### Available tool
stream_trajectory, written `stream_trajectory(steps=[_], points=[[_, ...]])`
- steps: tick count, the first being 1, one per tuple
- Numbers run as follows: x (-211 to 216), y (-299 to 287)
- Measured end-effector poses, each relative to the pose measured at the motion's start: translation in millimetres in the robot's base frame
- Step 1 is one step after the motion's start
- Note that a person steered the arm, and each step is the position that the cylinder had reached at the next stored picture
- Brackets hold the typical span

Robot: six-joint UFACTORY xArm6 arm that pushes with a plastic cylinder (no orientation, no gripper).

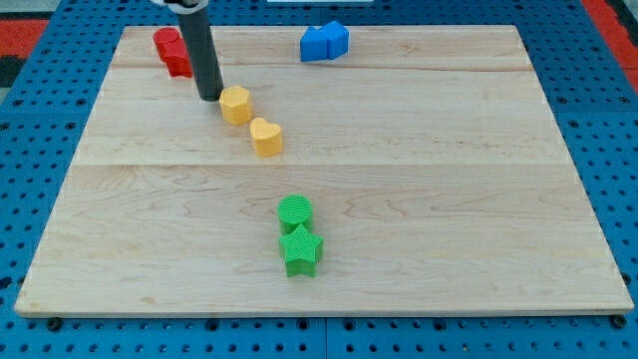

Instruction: Push the blue blocks slightly to down left

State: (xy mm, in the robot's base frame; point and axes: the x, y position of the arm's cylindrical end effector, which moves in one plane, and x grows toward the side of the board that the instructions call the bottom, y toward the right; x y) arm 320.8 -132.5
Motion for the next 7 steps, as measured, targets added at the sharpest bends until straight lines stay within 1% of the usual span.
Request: stream_trajectory(steps=[1, 2, 3, 4, 5, 6, 7], points=[[15, 28], [38, 34], [7, 62], [-19, 149], [-60, 207], [-129, 248], [-128, 227]])
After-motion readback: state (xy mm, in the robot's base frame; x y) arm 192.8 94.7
